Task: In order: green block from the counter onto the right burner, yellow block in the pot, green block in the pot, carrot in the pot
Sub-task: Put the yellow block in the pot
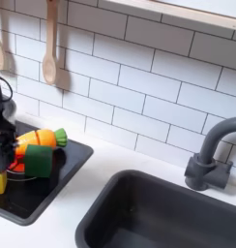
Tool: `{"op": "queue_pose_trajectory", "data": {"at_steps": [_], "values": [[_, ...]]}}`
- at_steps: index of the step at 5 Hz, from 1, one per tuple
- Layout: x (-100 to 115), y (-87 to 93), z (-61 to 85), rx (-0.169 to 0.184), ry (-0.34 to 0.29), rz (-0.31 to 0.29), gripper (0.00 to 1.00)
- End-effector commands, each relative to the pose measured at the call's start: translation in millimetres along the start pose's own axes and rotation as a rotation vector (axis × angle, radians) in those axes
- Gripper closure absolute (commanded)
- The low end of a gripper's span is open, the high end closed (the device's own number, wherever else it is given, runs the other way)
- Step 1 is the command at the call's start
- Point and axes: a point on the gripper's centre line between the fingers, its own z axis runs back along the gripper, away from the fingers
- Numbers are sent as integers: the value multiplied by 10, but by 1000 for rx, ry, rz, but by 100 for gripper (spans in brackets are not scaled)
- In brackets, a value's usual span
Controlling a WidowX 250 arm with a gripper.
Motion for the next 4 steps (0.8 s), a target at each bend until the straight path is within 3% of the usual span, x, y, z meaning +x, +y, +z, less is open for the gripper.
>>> {"op": "queue_pose_trajectory", "data": {"at_steps": [1,4], "values": [[-57,78,-111,22,31,7,0],[-18,162,-307,41,64,27,0]]}}
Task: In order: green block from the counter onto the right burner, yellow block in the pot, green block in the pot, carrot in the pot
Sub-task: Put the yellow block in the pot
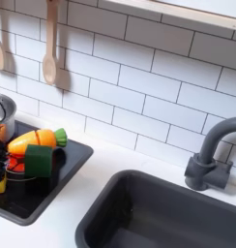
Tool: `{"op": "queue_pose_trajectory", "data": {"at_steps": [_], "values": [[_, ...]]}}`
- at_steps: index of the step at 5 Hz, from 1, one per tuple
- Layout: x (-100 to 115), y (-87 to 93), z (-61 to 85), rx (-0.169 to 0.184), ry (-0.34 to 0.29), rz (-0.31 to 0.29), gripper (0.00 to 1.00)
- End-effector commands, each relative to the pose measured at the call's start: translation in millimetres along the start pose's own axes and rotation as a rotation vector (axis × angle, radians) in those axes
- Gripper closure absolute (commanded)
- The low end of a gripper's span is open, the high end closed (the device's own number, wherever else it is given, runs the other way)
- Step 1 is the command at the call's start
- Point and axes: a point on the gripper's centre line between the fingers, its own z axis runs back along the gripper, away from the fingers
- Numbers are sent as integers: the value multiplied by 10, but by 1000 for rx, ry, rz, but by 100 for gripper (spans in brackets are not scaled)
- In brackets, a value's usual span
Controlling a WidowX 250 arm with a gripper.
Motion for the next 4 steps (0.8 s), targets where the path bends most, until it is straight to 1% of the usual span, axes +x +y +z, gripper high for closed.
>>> {"op": "queue_pose_trajectory", "data": {"at_steps": [1,2,3,4], "values": [[24,-37,-40,-14,2,-8,0],[11,-41,-104,-12,19,-15,0],[19,-25,-140,-8,19,-15,0],[62,-84,-200,-5,12,-35,0]]}}
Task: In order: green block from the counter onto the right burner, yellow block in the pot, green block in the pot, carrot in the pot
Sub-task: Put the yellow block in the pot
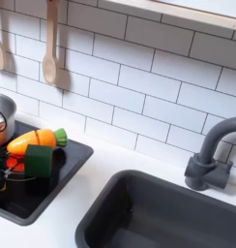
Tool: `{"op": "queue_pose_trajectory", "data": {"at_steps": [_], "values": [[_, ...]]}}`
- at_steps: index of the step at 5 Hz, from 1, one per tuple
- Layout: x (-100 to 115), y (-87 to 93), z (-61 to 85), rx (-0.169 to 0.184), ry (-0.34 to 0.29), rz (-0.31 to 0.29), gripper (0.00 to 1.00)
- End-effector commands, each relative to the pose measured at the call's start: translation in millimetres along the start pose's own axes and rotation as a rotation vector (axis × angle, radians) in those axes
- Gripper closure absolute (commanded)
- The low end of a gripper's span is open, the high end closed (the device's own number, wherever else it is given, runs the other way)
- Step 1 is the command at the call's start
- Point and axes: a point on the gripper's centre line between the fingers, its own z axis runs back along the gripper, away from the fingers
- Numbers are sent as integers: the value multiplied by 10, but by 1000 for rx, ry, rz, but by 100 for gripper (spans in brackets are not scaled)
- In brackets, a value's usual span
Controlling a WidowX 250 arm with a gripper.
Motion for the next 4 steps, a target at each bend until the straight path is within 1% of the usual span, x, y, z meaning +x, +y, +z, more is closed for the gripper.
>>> {"op": "queue_pose_trajectory", "data": {"at_steps": [1,4], "values": [[68,-70,-65,-1,-18,-29,0],[174,-50,-31,-11,-36,-18,0]]}}
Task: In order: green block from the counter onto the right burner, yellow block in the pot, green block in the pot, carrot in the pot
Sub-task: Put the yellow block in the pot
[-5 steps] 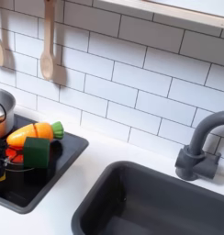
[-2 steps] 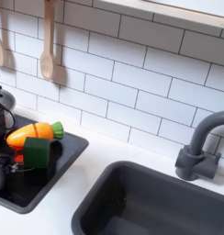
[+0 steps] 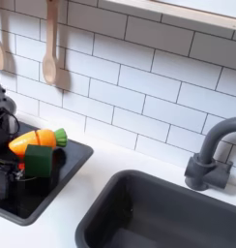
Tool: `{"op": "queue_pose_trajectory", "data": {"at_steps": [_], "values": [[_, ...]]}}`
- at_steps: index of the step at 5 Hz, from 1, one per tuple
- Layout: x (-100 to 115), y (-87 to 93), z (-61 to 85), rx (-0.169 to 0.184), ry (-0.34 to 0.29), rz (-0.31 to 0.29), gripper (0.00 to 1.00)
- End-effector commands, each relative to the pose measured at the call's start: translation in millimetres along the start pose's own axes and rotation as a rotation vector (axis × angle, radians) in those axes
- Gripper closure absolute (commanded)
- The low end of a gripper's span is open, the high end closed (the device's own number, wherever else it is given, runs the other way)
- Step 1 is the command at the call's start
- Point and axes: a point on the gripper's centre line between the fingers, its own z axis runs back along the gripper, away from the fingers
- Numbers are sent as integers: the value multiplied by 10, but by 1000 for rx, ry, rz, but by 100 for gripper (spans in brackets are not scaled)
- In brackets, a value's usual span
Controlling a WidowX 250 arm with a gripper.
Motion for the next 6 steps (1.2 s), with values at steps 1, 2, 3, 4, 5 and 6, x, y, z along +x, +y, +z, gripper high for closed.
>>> {"op": "queue_pose_trajectory", "data": {"at_steps": [1,2,3,4,5,6], "values": [[58,14,-16,-1,-13,22,18],[35,-16,8,-5,-19,20,100],[20,-66,39,-11,-24,6,100],[-54,-149,172,-38,-36,-8,100],[-43,-201,285,-71,-41,0,100],[40,-133,410,-74,-67,28,100]]}}
